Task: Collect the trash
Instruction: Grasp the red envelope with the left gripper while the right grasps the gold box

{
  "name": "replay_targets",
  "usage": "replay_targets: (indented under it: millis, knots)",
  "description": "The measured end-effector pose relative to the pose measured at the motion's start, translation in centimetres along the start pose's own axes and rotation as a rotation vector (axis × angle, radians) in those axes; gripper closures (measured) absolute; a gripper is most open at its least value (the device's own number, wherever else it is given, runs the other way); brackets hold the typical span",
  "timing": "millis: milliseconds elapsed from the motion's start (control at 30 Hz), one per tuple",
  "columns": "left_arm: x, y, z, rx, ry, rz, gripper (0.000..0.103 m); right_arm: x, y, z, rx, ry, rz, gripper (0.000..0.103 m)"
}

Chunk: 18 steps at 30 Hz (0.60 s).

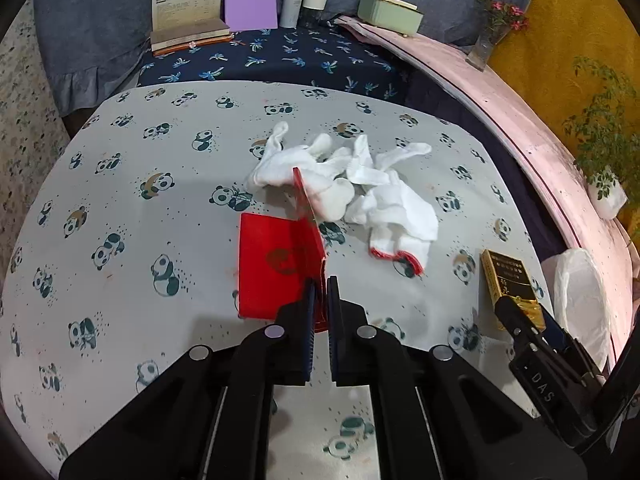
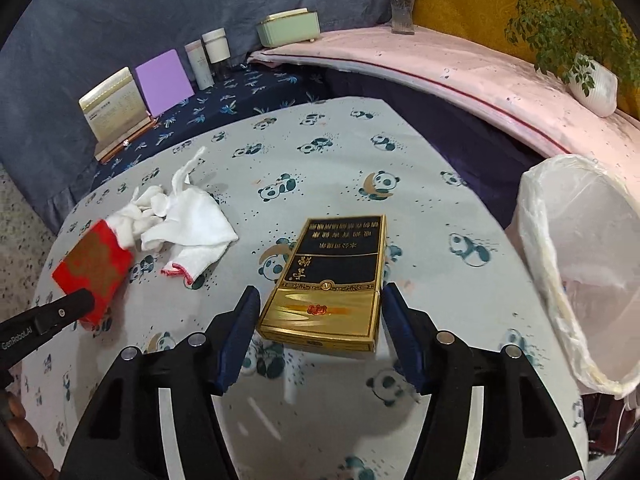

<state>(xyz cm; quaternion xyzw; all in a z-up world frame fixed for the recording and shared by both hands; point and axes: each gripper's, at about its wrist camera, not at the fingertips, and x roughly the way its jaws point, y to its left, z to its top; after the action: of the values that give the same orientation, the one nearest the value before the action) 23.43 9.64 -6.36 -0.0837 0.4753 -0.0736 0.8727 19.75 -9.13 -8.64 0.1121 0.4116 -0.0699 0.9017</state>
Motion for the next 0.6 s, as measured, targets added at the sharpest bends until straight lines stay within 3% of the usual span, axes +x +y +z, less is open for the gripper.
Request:
replay_targets:
  millis: [300, 600]
  knots:
    - [-2.6, -2.9, -2.6, 0.053, 0.011, -0.055, 0.1, -3.8, -2.1, -1.4, 0.018, 0.004, 0.04, 0.045]
    - [-2.3, -5.2, -6.7, 0.121, 0.084, -0.084, 0.1, -3.9, -3.1, -7.1, -0.034, 0.142, 0.04, 0.044]
